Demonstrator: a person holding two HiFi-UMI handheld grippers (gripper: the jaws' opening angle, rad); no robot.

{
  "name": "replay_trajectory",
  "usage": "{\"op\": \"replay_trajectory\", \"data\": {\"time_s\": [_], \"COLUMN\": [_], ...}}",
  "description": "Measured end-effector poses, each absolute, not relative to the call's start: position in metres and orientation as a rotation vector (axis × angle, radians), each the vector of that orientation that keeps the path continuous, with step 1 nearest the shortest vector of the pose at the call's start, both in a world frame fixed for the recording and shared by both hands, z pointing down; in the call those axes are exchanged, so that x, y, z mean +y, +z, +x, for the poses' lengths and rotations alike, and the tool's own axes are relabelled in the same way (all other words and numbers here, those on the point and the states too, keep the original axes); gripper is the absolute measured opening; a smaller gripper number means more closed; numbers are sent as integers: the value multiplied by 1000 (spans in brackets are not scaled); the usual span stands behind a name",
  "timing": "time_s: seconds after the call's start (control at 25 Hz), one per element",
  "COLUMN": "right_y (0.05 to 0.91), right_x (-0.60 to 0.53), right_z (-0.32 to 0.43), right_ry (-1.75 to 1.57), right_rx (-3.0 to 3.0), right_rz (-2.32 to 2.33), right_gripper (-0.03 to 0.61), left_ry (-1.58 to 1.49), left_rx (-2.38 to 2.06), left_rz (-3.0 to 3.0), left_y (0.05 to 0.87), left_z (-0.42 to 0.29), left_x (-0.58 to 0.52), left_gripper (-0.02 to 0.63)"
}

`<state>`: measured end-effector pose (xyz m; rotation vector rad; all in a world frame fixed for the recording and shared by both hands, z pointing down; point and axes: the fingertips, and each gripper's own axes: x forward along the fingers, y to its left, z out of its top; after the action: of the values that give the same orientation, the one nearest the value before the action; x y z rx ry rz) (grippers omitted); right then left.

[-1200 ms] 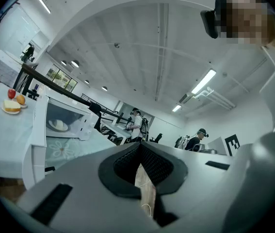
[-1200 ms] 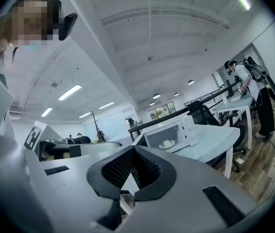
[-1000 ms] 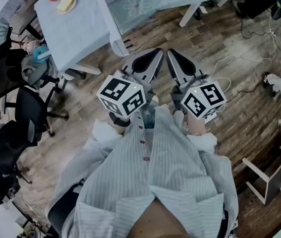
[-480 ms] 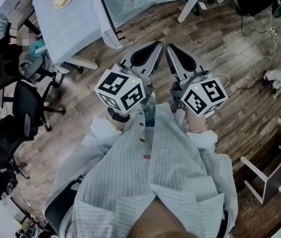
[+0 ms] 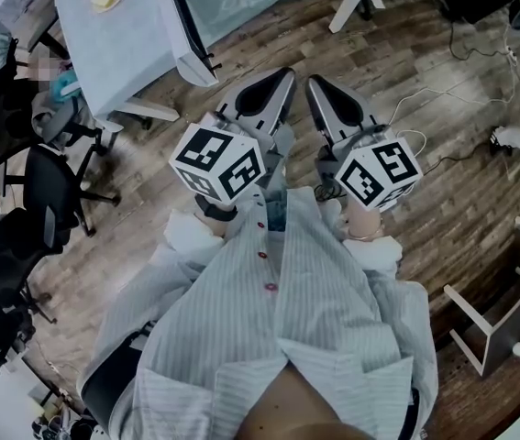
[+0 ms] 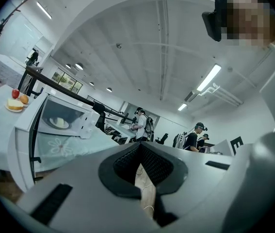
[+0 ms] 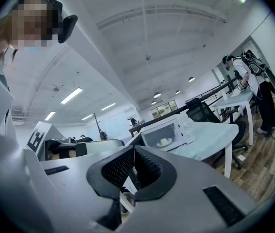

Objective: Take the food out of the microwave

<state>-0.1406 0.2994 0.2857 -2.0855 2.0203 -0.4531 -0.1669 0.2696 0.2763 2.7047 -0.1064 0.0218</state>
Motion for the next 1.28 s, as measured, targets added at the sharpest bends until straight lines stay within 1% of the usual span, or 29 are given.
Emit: {"op": "replay_trajectory", "data": {"time_s": [0.56,0.96,1.28], "right_y": [283,272,289], "right_x": [234,164,98], "right_z": [-63,-3,23], "right_ry": [-459,-456,-522], "right_rx": [2060,2103,2177], "right_rz": [-2080,-2063,-1996], "right_gripper": [32,32,32], "left_ry": [-15,-58,-52], "left_rx": [-134,-210,-306], "left_rz": [2692,2687,2665], "left_y": [272,261,275], "left_z": [-87,-32,-6], "left_x": [206,125,58], "left_gripper": [8,8,8]}}
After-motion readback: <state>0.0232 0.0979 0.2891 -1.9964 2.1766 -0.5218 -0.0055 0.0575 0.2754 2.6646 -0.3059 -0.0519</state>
